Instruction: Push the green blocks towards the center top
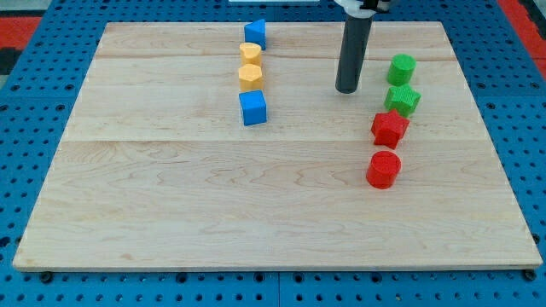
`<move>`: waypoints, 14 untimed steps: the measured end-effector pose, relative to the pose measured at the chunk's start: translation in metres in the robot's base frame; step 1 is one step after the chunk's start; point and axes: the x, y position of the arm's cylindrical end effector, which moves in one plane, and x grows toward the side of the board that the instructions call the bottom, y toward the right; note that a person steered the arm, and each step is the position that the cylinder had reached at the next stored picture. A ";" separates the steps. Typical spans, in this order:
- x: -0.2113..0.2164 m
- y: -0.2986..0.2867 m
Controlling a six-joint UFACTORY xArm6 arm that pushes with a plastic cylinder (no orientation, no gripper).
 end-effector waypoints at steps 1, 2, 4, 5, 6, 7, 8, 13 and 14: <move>0.015 0.004; 0.050 0.006; 0.111 -0.037; 0.166 -0.055; 0.186 -0.008; 0.172 0.051; 0.135 0.069; -0.046 0.103; -0.048 0.088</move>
